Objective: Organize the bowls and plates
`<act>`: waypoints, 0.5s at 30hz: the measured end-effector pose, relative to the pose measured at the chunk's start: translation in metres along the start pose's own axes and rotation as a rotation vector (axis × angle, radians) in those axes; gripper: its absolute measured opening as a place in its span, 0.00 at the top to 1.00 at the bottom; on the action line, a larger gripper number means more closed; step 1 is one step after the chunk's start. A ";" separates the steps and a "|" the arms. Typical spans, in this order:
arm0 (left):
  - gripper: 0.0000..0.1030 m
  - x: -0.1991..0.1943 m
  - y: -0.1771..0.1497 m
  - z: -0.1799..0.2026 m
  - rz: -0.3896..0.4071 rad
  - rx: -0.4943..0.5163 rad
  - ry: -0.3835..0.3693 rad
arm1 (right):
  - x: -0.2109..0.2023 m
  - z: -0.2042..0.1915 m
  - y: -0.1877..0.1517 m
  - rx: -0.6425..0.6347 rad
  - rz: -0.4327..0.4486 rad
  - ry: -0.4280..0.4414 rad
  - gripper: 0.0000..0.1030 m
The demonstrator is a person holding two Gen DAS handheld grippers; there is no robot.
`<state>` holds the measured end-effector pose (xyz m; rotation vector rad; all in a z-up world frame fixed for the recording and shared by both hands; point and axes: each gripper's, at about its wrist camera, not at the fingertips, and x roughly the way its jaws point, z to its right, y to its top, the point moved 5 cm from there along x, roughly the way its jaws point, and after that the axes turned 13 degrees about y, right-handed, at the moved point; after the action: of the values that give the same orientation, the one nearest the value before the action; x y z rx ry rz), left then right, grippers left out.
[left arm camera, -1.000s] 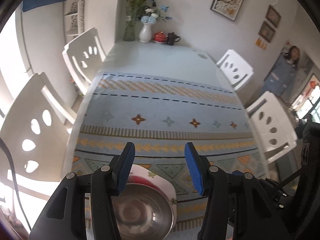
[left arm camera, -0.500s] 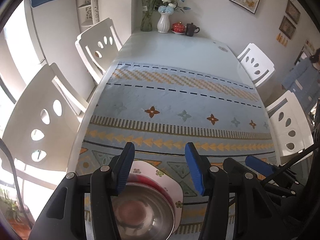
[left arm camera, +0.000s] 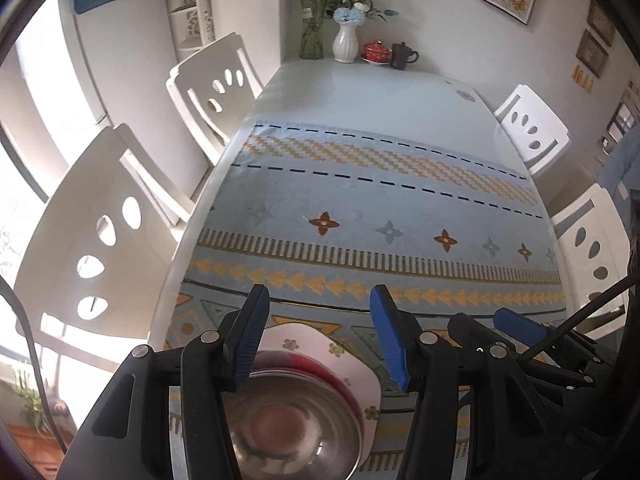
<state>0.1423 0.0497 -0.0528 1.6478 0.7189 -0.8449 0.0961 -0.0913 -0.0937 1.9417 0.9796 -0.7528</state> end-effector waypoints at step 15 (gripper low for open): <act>0.44 -0.012 0.008 -0.042 0.014 -0.084 0.068 | 0.029 -0.045 0.010 -0.072 -0.062 0.121 0.47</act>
<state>0.1489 0.0884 -0.0327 1.6111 0.7790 -0.7421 0.1263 -0.0457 -0.0904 1.9195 1.1290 -0.6310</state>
